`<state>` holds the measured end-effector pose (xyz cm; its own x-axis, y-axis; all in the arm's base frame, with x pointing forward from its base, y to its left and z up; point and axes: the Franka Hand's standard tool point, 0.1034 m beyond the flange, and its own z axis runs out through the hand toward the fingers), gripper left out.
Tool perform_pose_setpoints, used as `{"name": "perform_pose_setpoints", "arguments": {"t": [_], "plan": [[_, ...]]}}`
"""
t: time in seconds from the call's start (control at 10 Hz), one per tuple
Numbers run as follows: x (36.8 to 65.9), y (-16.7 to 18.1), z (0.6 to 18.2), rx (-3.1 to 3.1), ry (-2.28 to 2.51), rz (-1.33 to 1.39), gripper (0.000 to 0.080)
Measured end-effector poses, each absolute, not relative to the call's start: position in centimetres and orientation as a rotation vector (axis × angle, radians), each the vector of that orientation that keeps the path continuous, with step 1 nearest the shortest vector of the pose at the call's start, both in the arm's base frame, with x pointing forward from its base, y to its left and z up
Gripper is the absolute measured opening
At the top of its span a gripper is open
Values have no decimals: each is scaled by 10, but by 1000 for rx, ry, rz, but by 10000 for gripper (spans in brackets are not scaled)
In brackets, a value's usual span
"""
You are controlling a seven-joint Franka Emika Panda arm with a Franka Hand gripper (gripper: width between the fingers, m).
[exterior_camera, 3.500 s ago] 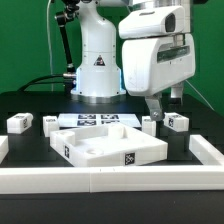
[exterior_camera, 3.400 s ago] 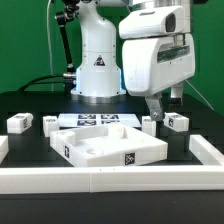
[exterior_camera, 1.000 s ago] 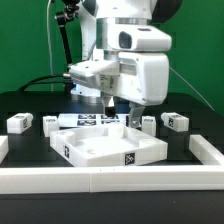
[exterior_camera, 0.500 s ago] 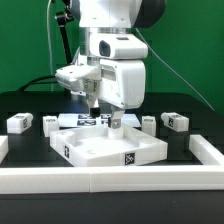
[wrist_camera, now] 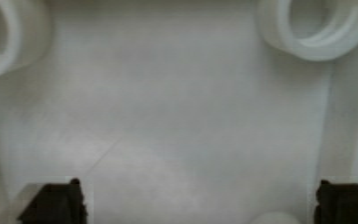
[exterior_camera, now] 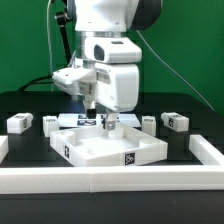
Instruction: Assemble square table
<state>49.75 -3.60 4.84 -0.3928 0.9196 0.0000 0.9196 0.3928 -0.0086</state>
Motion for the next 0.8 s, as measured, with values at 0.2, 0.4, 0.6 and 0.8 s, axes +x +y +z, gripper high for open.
{"name": "perform_pose_setpoints", "arguments": {"t": [0.2, 0.4, 0.6, 0.8], "plan": [[485, -40, 41, -1732, -2592, 25, 650], [474, -47, 29, -1740, -2556, 39, 650], [467, -50, 19, -1741, -2530, 50, 650], [462, -51, 11, -1740, -2511, 58, 650]]}}
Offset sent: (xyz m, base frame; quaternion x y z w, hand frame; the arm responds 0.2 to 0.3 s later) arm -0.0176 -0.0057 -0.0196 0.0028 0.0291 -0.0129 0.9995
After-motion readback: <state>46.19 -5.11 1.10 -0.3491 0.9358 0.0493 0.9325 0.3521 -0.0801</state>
